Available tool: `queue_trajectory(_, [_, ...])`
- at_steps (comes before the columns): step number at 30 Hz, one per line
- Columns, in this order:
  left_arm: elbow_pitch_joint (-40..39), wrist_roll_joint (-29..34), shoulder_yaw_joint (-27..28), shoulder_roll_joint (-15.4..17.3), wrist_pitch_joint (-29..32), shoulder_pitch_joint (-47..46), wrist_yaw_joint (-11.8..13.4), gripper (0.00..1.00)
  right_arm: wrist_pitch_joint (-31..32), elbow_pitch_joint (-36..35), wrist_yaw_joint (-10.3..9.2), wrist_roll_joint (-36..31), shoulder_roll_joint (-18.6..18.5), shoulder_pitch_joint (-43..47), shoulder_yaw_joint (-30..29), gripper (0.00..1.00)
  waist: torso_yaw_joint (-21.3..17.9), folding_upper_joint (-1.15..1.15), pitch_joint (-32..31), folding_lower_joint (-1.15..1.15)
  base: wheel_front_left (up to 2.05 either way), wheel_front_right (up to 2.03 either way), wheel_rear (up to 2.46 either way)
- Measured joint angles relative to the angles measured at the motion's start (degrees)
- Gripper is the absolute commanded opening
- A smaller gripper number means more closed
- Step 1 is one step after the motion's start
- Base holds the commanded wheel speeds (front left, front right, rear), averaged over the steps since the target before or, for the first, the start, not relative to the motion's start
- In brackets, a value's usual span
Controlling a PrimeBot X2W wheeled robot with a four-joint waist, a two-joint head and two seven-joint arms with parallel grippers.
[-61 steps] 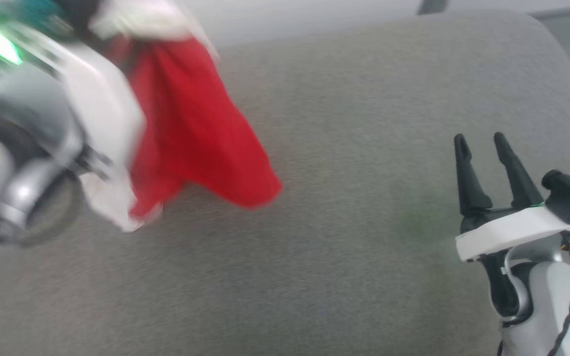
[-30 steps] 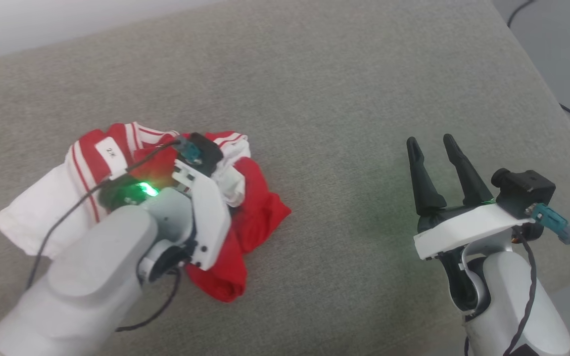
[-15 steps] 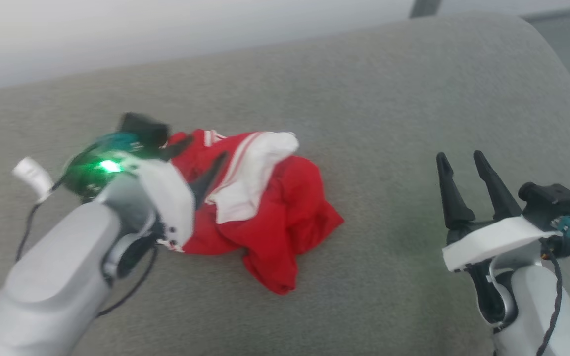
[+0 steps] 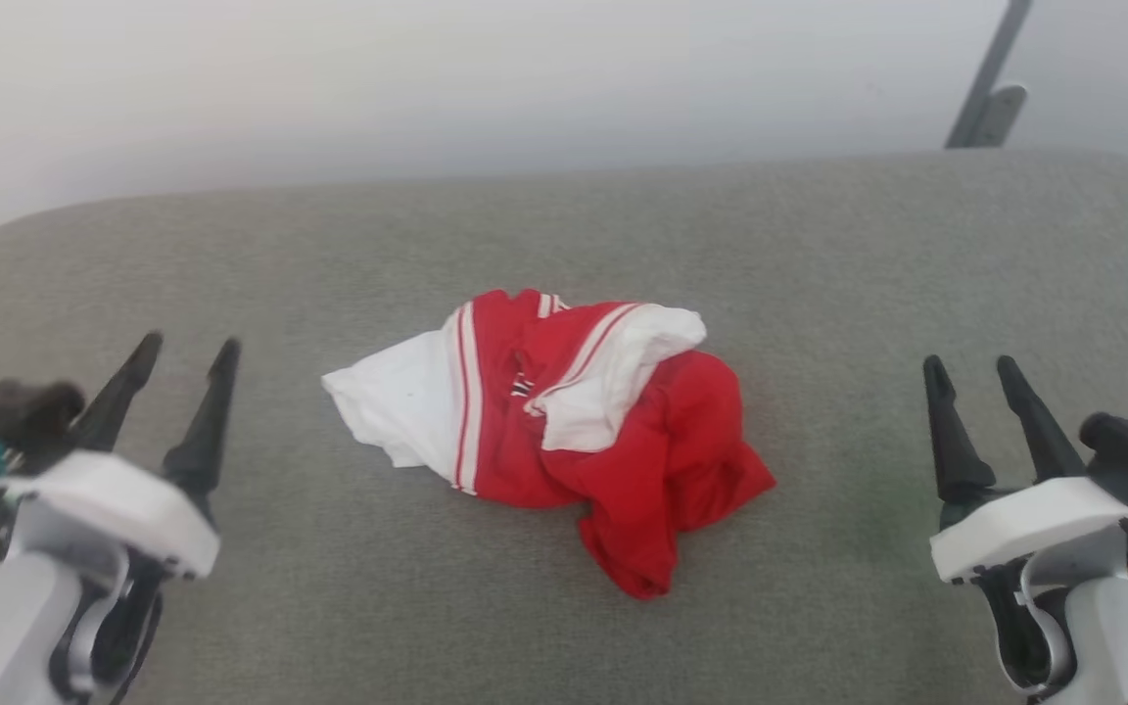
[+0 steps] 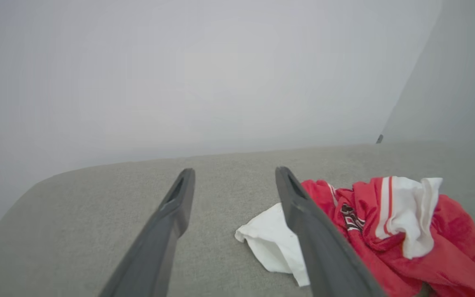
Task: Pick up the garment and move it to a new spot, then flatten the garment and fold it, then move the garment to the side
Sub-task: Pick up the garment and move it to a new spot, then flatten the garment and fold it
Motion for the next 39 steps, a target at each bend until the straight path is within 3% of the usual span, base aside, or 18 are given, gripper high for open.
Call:
queue_trajectory(9, [-2.72, -1.24, 7.93, 0.64, -2.48, 11.49, 2.12, 1.0, 0.57, -1.59, 0.0, -0.7, 0.41, 2.47, -2.42, 1.0, 2.93, 0.0, -2.14, 0.0, 0.0, 0.0, 0.0])
queue_trajectory(18, [-5.88, 1.71, 16.05, -2.77, -2.63, 18.31, 0.58, 1.0, 1.32, -2.49, 0.0, -1.03, 1.01, 3.93, -3.28, 1.0, 4.32, 0.0, -2.96, 0.0, 0.0, 0.0, 0.0])
queue_trajectory(30, [-5.99, 3.85, 18.49, -4.42, -2.64, 19.24, -1.13, 1.0, 1.99, -2.8, 0.0, -0.98, 1.04, 4.5, -2.59, 1.0, 5.35, 0.0, -2.87, 0.0, 0.0, 0.0, 0.0])
queue_trajectory(39, [-6.17, 4.52, 18.33, -5.6, -2.64, 18.25, -1.97, 1.0, 4.85, -3.39, 0.0, -0.63, 1.02, 2.64, 1.31, 1.0, 7.48, 0.0, -1.21, 0.0, 0.0, 0.0, 0.0])
